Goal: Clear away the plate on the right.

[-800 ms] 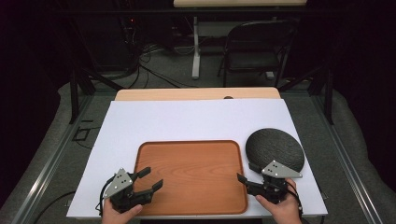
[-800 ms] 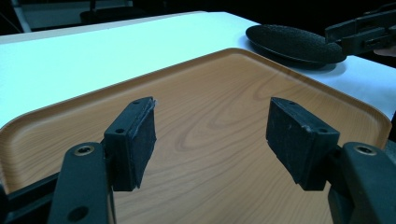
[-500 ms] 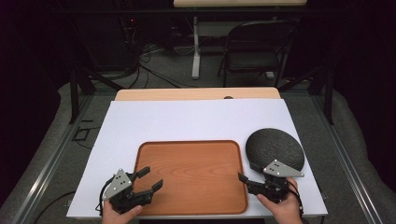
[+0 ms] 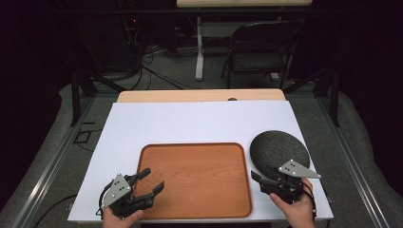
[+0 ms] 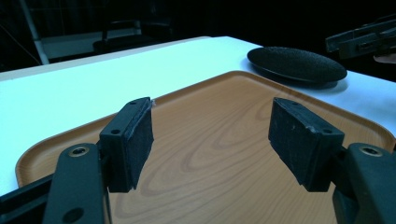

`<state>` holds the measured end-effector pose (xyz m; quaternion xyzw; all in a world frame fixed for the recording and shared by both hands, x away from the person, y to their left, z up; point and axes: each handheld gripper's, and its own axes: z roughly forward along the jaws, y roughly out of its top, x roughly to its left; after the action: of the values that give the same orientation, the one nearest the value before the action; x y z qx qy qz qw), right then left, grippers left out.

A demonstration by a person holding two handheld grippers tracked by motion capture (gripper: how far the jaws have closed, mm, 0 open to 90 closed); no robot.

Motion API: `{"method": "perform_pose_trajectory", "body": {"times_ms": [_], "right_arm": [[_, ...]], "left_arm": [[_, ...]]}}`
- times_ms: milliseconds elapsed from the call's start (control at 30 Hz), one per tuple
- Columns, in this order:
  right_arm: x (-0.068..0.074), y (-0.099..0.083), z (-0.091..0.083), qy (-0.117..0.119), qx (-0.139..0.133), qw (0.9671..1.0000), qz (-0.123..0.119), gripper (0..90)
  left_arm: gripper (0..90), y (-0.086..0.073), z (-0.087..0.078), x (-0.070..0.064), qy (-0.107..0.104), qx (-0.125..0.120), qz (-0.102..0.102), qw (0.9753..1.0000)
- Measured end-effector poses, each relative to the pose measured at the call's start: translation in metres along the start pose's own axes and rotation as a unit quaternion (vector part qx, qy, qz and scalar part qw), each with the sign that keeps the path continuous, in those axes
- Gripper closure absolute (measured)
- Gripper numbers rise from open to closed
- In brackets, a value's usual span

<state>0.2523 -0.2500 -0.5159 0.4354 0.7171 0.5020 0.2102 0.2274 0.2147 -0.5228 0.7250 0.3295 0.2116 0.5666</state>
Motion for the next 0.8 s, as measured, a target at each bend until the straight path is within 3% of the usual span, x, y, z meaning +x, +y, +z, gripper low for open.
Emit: {"method": "perform_pose_trajectory", "body": {"times_ms": [333,800], "right_arm": [[-0.015,0.002,-0.008,-0.023,-0.014,0.9996,0.012,37.8],[-0.041,0.001,-0.02,-0.061,-0.016,0.9971,0.043,36.5]], "left_arm": [[29.2,0.0,0.0,0.001,0.004,0.0,-0.002,1.0],[24.2,-0.001,-0.001,0.004,0.008,-0.005,-0.022,0.9997]]}}
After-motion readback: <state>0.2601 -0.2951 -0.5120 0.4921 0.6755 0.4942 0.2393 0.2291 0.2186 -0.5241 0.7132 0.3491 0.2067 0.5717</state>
